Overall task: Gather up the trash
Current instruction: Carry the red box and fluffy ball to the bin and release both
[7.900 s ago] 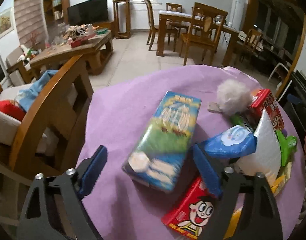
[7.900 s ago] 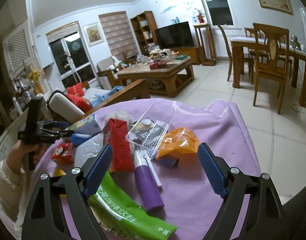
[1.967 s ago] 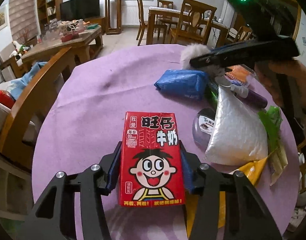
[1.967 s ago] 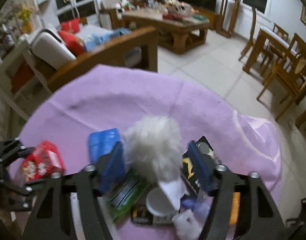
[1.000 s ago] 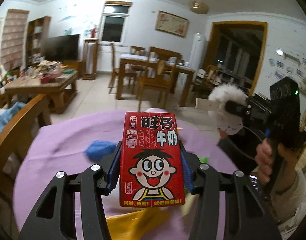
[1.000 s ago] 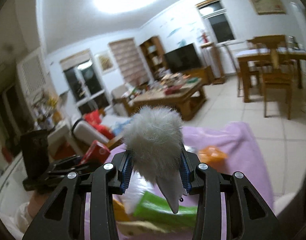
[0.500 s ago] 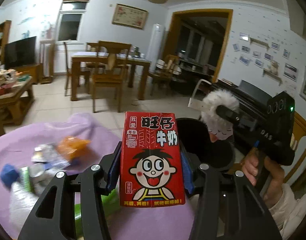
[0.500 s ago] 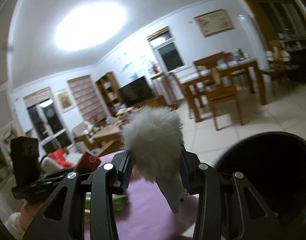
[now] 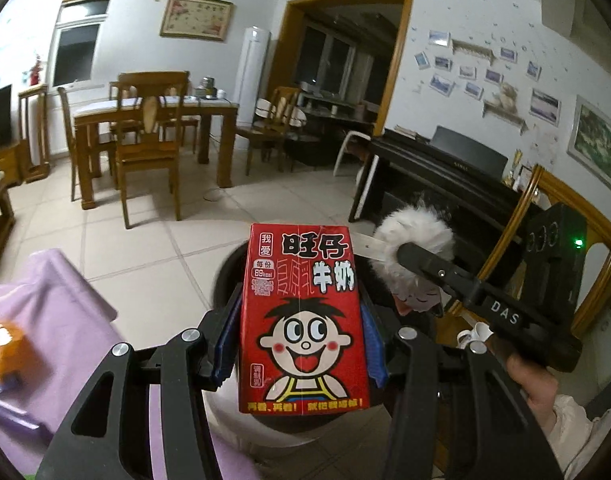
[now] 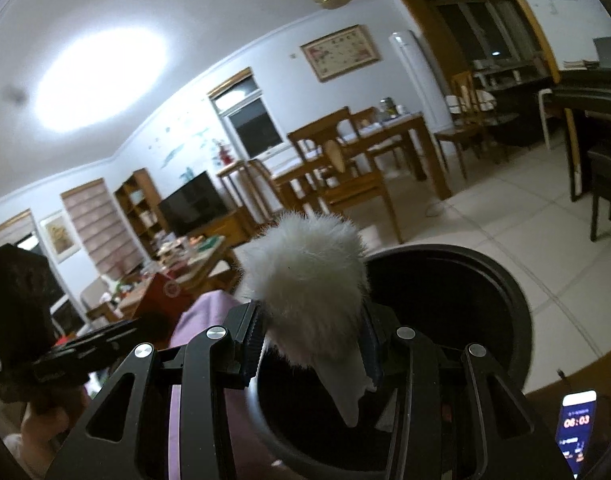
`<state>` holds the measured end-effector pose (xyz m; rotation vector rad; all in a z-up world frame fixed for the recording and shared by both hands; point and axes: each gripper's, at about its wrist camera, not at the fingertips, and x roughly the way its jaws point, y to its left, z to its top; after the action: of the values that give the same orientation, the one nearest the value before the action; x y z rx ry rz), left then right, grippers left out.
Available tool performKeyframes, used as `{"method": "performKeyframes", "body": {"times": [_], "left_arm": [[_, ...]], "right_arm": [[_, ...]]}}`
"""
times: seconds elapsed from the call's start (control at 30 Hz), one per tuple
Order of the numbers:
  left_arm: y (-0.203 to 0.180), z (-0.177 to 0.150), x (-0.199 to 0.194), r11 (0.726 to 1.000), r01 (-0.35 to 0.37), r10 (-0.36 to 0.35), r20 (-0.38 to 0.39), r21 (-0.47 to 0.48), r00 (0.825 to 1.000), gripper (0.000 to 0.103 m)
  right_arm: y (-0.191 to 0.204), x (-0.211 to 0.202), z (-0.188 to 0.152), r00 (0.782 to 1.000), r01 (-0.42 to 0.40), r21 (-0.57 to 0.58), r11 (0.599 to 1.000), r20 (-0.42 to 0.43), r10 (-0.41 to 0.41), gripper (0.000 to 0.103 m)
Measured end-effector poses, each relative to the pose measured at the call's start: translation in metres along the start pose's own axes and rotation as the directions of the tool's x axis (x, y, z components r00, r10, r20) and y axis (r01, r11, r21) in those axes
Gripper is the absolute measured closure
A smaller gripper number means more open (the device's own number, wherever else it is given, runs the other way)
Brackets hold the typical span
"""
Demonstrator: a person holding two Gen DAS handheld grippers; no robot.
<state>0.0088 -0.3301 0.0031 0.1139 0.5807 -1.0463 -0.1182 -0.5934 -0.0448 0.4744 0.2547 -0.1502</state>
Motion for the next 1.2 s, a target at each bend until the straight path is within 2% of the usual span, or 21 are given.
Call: {"method": "performKeyframes", "body": {"times": [0.33, 0.77, 0.87, 0.9, 0.93, 1.0, 1.03, 1.07, 1.2], "left_arm": [[-0.012, -0.008, 0.032, 0.999, 0.024, -0.023, -0.050, 0.027, 0.998, 0.053], [-0.018, -0.004, 0.050, 0.999, 0.025, -0.023, -0.082, 0.021, 0.996, 0.052], [-0.021, -0.004, 0.051, 0.999, 0.029, -0.027, -0.085, 0.028, 0.996, 0.051], [-0.022, -0.005, 0.051, 0.999, 0.030, -0.026, -0.090, 0.034, 0.996, 0.051], [-0.024, -0.005, 0.051, 0.999, 0.026, -0.022, -0.093, 0.039, 0.995, 0.049], [-0.025, -0.006, 0.047, 0.999, 0.008, -0.005, -0.078, 0.041, 0.997, 0.022], [-0.025, -0.006, 0.043, 0.999, 0.001, 0.002, -0.062, 0.040, 0.998, 0.018], [-0.025, -0.006, 0.040, 0.999, -0.004, 0.006, -0.050, 0.039, 0.999, 0.014], [-0.020, -0.005, 0.027, 1.000, -0.010, 0.011, -0.034, 0.027, 0.999, 0.014]], "right_arm": [[-0.032, 0.009, -0.016, 0.999, 0.045, 0.033, 0.998, -0.006, -0.045, 0.063], [-0.024, 0.016, -0.024, 0.998, 0.055, 0.051, 0.997, -0.016, -0.054, 0.061], [-0.027, 0.016, -0.021, 0.999, 0.054, 0.055, 0.997, -0.012, -0.053, 0.057], [-0.027, 0.015, -0.022, 0.999, 0.051, 0.059, 0.997, -0.007, -0.050, 0.051], [-0.025, 0.012, -0.023, 0.999, 0.051, 0.063, 0.997, 0.001, -0.052, 0.046], [-0.027, 0.009, -0.024, 0.998, 0.054, 0.070, 0.996, 0.014, -0.055, 0.036], [-0.028, 0.006, -0.025, 0.998, 0.050, 0.075, 0.996, 0.023, -0.052, 0.031], [-0.027, 0.001, -0.026, 0.998, 0.048, 0.078, 0.996, 0.031, -0.050, 0.030], [-0.021, -0.007, -0.026, 0.998, 0.045, 0.060, 0.997, 0.035, -0.047, 0.030]]}}
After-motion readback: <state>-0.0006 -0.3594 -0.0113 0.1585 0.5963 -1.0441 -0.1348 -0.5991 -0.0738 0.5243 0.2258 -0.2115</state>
